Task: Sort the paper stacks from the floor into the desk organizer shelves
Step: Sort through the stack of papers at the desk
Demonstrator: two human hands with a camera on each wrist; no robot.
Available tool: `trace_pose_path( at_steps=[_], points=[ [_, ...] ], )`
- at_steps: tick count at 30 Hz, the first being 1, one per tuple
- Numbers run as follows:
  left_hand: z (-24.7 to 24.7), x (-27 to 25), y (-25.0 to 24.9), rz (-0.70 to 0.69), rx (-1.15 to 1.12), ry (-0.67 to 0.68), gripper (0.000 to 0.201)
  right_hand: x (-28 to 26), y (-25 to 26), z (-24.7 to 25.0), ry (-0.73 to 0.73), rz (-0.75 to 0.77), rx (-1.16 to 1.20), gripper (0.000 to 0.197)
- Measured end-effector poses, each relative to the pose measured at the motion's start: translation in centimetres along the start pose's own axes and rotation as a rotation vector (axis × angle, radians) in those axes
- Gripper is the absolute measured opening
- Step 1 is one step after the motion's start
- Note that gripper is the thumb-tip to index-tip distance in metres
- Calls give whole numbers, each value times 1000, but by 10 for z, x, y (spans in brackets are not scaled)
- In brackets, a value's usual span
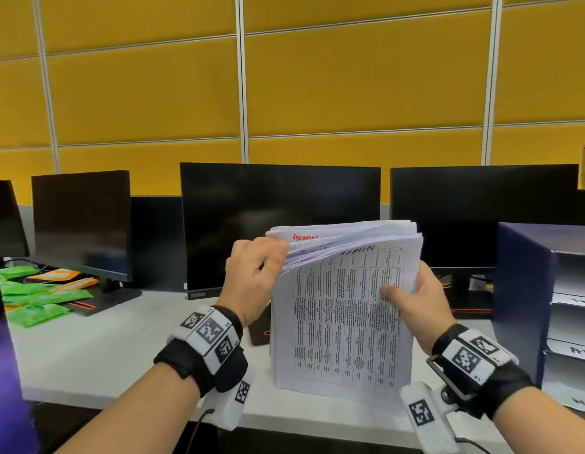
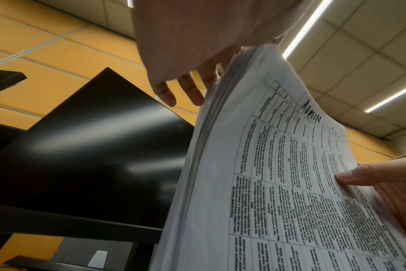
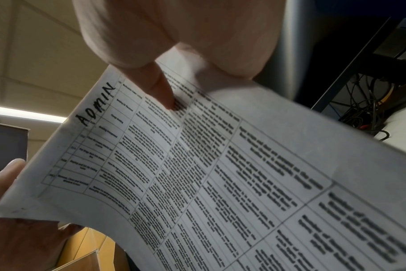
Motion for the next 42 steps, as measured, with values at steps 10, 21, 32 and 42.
trace_pose_path(
  at_steps=[10, 21, 32, 42],
  points=[
    [11, 5, -18, 239, -399, 101, 45, 0, -2, 1, 9, 5, 27, 39],
    [15, 10, -28, 271, -296, 255, 46, 0, -1, 1, 15, 27, 36, 40],
    [11, 12, -45, 169, 46, 422, 46, 1, -2, 2, 11, 29, 17, 39],
    [7, 19, -39, 157, 142, 169, 26, 0, -2, 2, 19, 10, 14, 36]
  ],
)
Point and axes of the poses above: each hand's wrist, its own x-axis towards the middle knuckle, its own z-axis out of the back of the hand, y = z × x, the point moved 3 cm from there along x, towards the middle knuckle, and after that the axes turned 10 degrees about y, right-handed, at the moved point
